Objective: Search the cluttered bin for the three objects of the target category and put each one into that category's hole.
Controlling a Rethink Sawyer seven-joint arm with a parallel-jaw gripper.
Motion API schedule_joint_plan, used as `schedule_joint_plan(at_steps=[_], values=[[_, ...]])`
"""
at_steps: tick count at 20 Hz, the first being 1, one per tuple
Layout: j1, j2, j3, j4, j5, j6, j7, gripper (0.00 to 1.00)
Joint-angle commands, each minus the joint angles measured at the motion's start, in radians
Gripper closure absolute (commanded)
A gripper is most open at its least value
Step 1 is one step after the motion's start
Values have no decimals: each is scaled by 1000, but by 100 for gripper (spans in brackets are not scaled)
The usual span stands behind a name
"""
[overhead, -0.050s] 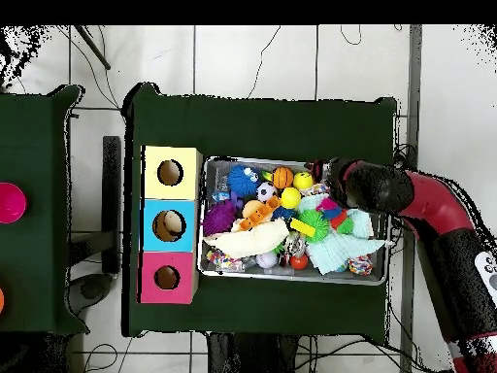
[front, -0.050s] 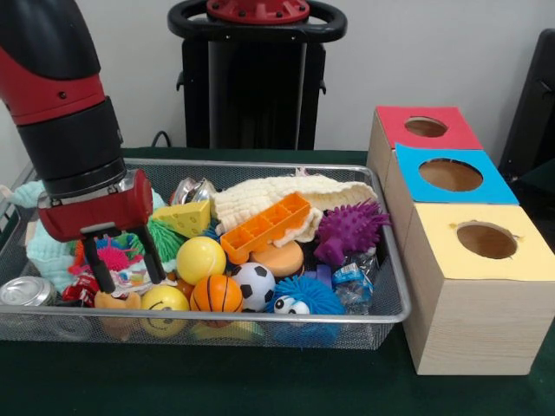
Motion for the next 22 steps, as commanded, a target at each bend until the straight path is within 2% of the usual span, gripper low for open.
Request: schedule_joint_plan(at_steps=[1, 5, 12, 15, 19, 22], values=[[27, -42, -49, 114, -19, -12, 0, 0], [-3, -43, -31, 108, -7, 16, -52, 0], [-10, 39, -3, -11, 24, 103, -162, 0], [-1, 120, -3, -141, 25, 160, -236, 0], [28, 246, 17, -363, 26, 253, -348, 0], [48, 298, 38, -465, 27, 283, -376, 0]])
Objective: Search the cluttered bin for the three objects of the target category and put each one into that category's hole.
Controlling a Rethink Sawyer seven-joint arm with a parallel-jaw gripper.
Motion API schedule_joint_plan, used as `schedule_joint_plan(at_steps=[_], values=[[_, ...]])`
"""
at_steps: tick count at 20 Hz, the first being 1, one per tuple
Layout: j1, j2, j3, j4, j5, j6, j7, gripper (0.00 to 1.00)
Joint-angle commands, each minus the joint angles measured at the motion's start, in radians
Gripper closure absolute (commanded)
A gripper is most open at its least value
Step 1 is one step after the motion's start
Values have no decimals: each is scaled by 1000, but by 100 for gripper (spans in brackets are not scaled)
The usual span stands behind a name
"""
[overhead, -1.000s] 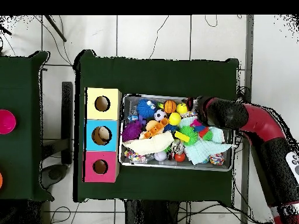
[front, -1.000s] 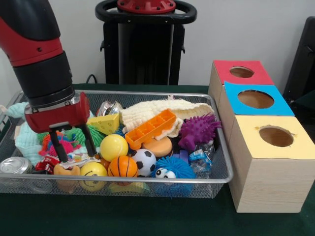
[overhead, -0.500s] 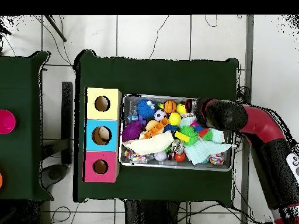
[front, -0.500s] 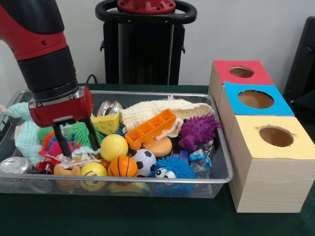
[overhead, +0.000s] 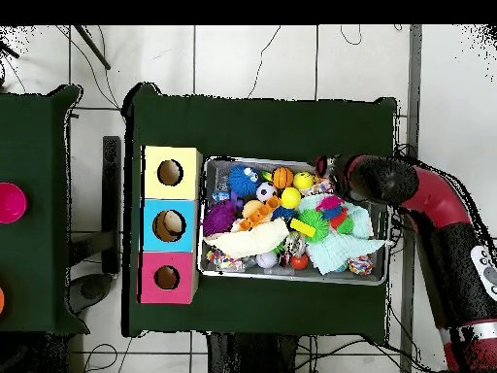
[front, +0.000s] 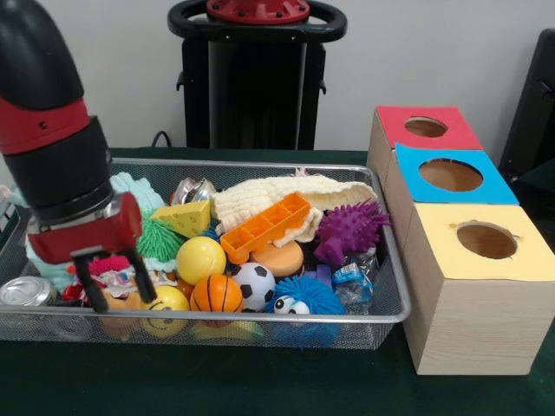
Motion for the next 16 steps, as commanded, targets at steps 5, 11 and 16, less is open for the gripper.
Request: schedule_joint_plan(at_steps=[5, 11, 16], values=[[56, 204, 19, -352, -13, 196, -333, 0], [-5, 83, -22, -126, -29, 109, -234, 0], [-26, -17, -36, -34, -40, 89, -183, 0]])
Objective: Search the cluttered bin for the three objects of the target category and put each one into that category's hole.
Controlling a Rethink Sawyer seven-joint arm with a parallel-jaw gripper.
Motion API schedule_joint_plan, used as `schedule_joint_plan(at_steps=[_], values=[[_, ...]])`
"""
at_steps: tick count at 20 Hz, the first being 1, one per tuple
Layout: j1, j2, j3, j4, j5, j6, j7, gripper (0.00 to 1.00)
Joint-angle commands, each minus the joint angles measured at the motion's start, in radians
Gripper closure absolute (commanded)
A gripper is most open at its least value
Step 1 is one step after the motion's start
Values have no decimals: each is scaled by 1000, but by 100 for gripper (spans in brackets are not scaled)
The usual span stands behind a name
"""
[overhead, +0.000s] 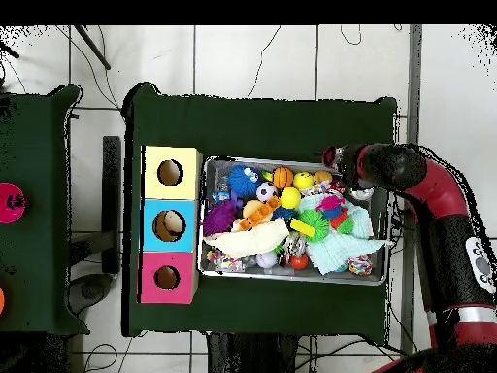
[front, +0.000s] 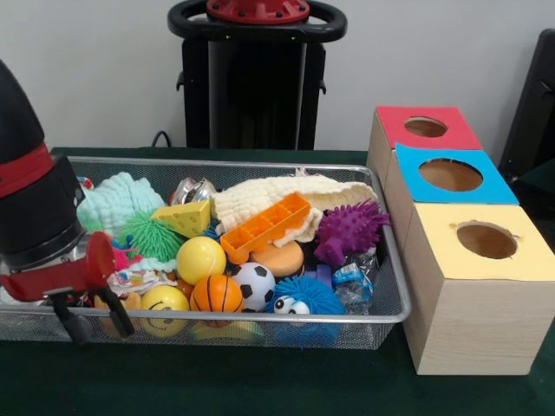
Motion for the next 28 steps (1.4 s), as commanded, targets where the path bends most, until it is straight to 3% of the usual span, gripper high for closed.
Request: schedule_joint_plan(at_steps=[1, 8, 19, 28], values=[[-37, -132, -52, 141, -50, -21, -163, 0], [-61, -223, -44, 217, -45, -19, -131, 0], [-99, -165, -65, 327, -59, -165, -36, 0], [-87, -134, -92, 348, -50, -227, 7, 0]])
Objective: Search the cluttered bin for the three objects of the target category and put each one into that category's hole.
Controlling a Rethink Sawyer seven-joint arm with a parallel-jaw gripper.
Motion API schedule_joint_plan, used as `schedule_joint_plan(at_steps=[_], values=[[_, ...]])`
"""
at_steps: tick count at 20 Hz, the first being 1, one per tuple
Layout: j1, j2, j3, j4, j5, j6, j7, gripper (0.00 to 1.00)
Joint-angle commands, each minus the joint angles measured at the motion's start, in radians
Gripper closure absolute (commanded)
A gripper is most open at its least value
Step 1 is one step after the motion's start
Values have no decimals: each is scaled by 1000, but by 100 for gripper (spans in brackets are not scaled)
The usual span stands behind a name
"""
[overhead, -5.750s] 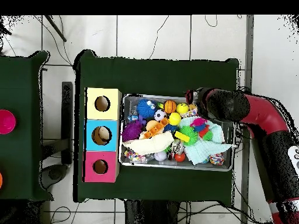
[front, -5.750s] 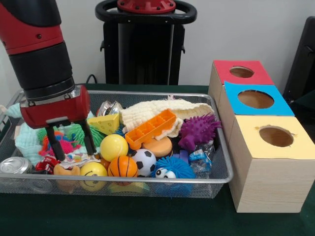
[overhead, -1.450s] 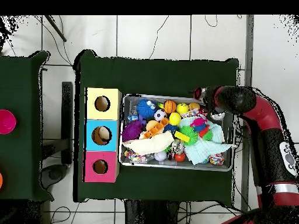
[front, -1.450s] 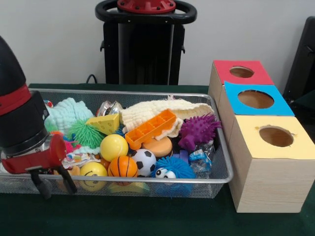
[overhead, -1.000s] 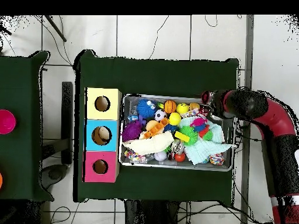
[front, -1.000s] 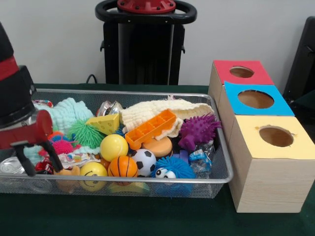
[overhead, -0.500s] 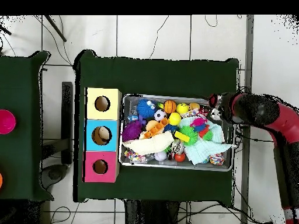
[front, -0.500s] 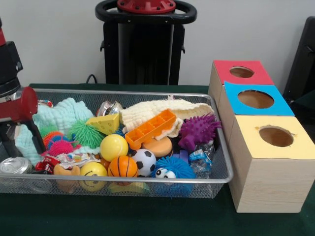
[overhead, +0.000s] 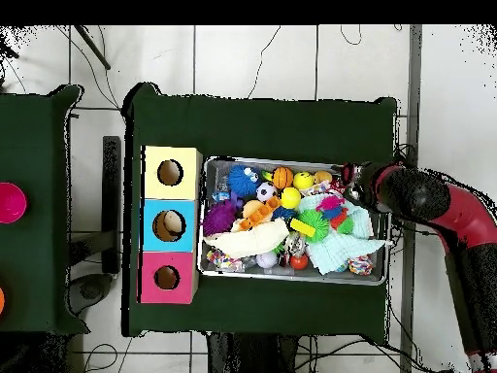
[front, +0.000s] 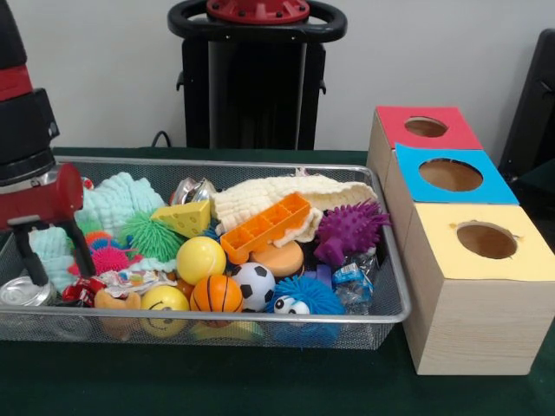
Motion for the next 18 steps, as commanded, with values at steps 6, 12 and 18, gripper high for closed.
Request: schedule_joint_plan(at_steps=[6, 12, 18], values=[[-3, 101, -95, 121, -26, -118, 29, 0], [-21, 140, -110, 141, -20, -170, 42, 0], [-58, 217, -112, 146, -10, -220, 32, 0]])
